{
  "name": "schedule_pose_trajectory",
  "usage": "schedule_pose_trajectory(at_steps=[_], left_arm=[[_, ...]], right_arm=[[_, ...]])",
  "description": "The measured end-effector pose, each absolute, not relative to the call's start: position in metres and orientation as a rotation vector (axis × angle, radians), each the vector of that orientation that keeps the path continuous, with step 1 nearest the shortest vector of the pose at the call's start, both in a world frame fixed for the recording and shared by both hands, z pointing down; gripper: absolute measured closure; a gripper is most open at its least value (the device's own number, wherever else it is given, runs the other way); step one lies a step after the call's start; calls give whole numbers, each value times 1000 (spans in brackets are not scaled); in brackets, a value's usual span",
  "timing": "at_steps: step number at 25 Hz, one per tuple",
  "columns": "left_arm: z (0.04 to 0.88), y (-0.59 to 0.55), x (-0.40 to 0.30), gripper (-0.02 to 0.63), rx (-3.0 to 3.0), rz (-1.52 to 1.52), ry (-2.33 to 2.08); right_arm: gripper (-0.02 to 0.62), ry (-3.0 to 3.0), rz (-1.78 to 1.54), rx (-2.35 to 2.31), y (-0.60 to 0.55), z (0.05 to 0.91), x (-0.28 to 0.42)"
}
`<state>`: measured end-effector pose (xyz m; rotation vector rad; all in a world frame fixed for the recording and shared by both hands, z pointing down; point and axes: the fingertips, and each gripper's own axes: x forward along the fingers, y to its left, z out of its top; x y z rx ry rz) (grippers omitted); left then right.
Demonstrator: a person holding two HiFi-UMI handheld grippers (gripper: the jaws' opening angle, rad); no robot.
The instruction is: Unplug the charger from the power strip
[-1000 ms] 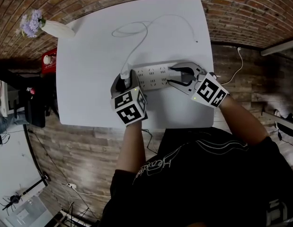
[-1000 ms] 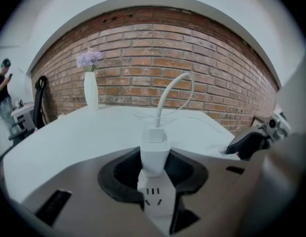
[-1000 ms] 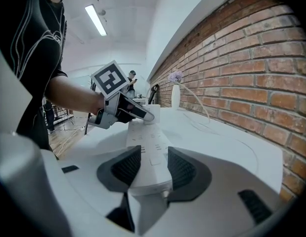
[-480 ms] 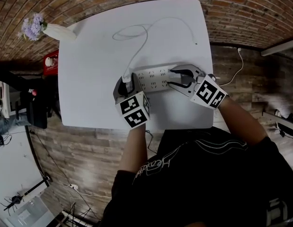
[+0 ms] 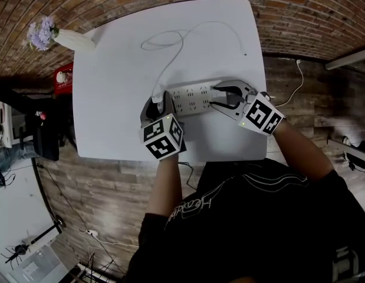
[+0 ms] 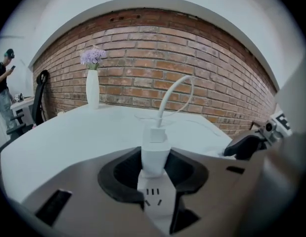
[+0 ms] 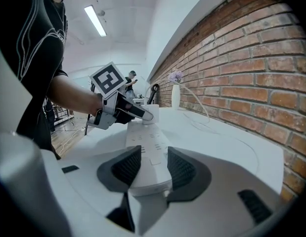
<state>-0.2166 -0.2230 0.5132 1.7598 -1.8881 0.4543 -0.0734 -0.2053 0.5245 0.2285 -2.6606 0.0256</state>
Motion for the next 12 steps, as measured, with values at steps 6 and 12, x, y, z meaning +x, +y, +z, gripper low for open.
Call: schedule_pose_trajectory(at_steps=[6,12], left_arm=[[509,-222,-211,473,1786,570,-1980],[513,-220,-215,471,1756,401,-1860]], right_arm=[[449,-2665,21,229,-205,524,-72],[448,-2664,21,233,-204,524,-72]])
